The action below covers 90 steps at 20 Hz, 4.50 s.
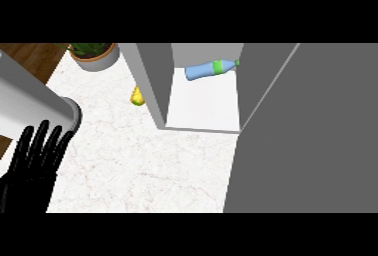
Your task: Pick up the bottled water, place it into the cabinet and close the cabinet
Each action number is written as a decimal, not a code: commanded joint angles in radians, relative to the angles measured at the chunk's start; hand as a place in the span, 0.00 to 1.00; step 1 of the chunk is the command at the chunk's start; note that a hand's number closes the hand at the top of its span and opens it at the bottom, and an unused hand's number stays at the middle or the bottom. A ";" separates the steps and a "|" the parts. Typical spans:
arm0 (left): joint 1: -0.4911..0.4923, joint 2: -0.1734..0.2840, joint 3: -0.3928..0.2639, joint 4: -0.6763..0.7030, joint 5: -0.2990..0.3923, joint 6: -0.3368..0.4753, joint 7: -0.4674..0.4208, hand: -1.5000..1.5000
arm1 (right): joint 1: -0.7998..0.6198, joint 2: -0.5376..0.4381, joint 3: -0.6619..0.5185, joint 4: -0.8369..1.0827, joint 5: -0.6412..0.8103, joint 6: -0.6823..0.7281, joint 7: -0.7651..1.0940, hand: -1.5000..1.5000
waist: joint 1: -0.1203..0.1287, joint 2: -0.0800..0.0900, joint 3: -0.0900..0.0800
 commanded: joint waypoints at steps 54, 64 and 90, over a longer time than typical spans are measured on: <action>0.009 0.211 0.164 -0.005 0.149 -0.289 0.065 0.00 | -0.486 0.009 0.095 0.053 -0.178 0.120 0.281 1.00 | 0.224 0.095 -0.011; 0.005 0.213 0.165 0.014 0.160 -0.312 0.071 0.00 | -0.538 0.061 -0.031 0.077 -0.162 0.057 0.323 1.00 | 0.221 0.093 -0.011; -0.006 0.197 0.175 0.079 0.166 -0.329 0.069 0.00 | -1.240 0.411 -0.284 0.660 -0.147 -0.194 0.689 1.00 | 0.200 0.062 0.002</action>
